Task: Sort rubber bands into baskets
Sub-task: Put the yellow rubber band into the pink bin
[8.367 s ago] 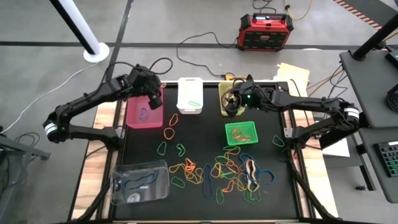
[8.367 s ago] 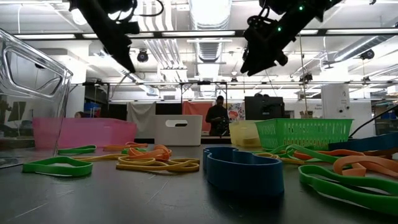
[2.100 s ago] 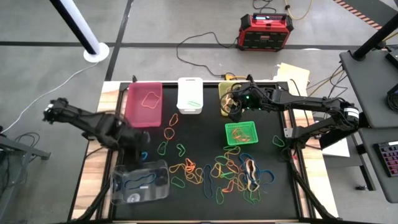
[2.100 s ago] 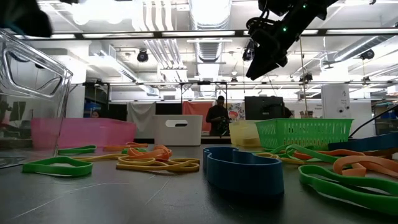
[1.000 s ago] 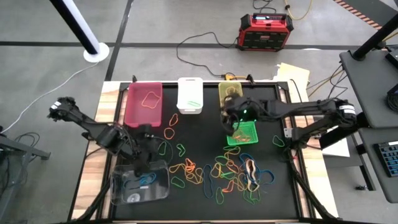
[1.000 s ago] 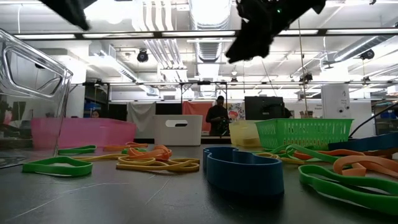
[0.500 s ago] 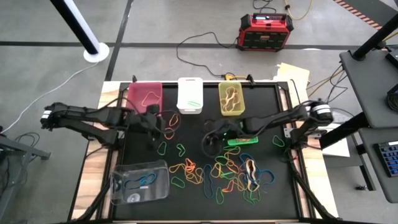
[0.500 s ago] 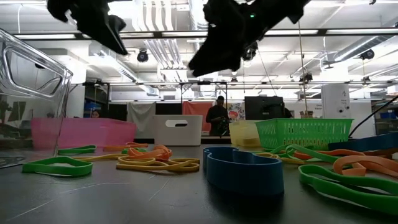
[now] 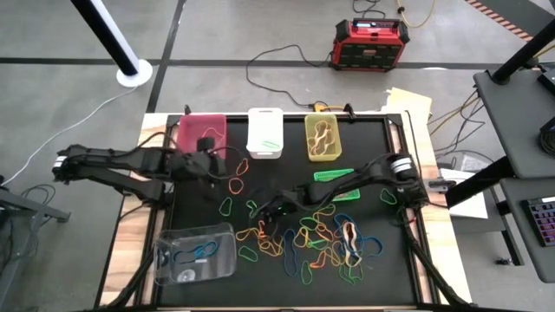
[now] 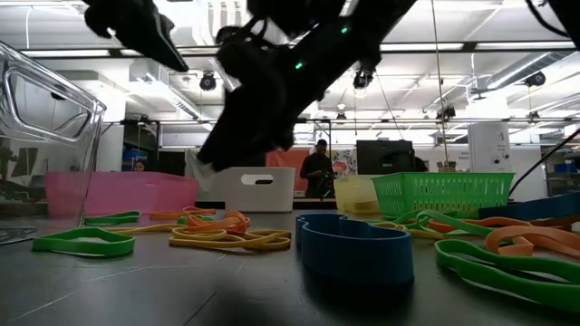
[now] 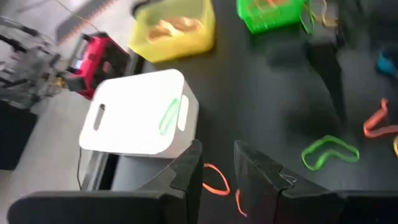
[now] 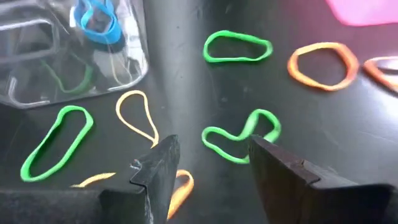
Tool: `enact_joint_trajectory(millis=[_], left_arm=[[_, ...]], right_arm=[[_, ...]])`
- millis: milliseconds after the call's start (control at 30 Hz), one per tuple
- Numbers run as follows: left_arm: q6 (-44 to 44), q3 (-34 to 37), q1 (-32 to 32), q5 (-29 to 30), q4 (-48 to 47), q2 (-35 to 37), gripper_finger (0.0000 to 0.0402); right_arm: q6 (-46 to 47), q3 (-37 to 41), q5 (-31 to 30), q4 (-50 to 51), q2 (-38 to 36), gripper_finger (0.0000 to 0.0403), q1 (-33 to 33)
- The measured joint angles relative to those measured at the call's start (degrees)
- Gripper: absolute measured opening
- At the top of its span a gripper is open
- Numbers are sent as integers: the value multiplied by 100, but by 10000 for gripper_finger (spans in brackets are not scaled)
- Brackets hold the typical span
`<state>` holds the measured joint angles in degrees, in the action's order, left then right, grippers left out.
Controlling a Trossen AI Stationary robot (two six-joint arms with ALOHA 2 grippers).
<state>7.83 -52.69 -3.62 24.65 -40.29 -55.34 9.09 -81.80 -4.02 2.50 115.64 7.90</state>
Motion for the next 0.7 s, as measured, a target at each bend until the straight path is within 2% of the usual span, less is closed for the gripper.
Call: enact_joint_trajectory(millis=[200,400,700], left_arm=[[-128,0,-2,35,78,611,76],[-163,0,-2,35,208,997,76],[-43,-1,-2,33,456,1080,76]], right_arm=[[-130,-548,22,37,609,207,249],[-54,-669,152,100,778,226,328],[-251,-658,160,144,1003,209,279]])
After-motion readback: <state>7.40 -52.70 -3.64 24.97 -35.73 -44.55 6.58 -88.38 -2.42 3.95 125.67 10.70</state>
